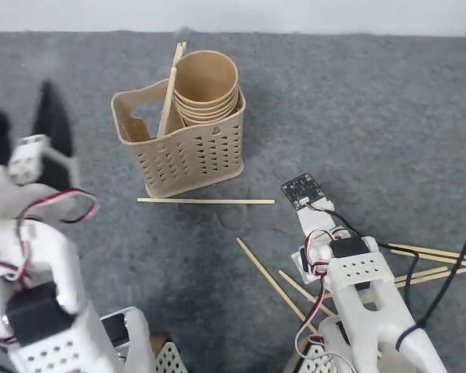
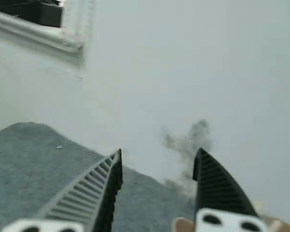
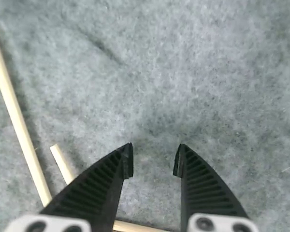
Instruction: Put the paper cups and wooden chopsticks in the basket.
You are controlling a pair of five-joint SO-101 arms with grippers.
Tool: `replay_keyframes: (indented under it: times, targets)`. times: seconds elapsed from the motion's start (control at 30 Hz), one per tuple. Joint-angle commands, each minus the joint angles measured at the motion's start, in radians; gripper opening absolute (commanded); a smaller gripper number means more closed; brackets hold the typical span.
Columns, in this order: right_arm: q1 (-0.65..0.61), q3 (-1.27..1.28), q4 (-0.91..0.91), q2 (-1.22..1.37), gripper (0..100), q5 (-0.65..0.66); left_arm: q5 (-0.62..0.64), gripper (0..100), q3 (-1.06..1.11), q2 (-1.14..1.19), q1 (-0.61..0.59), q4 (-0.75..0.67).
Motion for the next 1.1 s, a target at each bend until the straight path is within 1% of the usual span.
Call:
replay_keyframes:
  times: [0.0,0.07,0.2,0.33,0.43,0.53,0.7,0.83,1.07]
  targets:
    - [0.007,-0.005,-0.008,-0.027,15.4,0.009,-0.092,22,0.058,0.037,-0.212,-0.015]
    - [0.007,-0.005,-0.008,-0.025,15.4,0.008,-0.124,22,0.101,0.089,-0.296,-0.028]
    - [0.007,-0.005,-0.008,-0.024,15.4,0.008,-0.127,22,0.145,0.229,-0.445,-0.028]
    - [0.007,-0.005,-0.008,-0.024,15.4,0.008,-0.123,22,0.140,0.414,-0.555,-0.032]
    - [0.007,-0.005,-0.008,-0.022,15.4,0.006,-0.118,22,0.140,0.578,-0.605,-0.107]
    - [0.007,-0.005,-0.008,-0.021,15.4,0.006,-0.078,22,0.119,0.752,-0.629,-0.192]
    - [0.007,-0.005,-0.008,-0.021,15.4,0.006,-0.064,22,-0.031,0.999,-0.680,-0.195]
    - [0.007,-0.005,-0.008,-0.021,15.4,0.006,-0.069,22,-0.168,1.162,-0.703,-0.092]
    - [0.007,-0.005,-0.008,-0.021,15.4,0.006,-0.069,22,-0.390,1.430,-0.704,0.098]
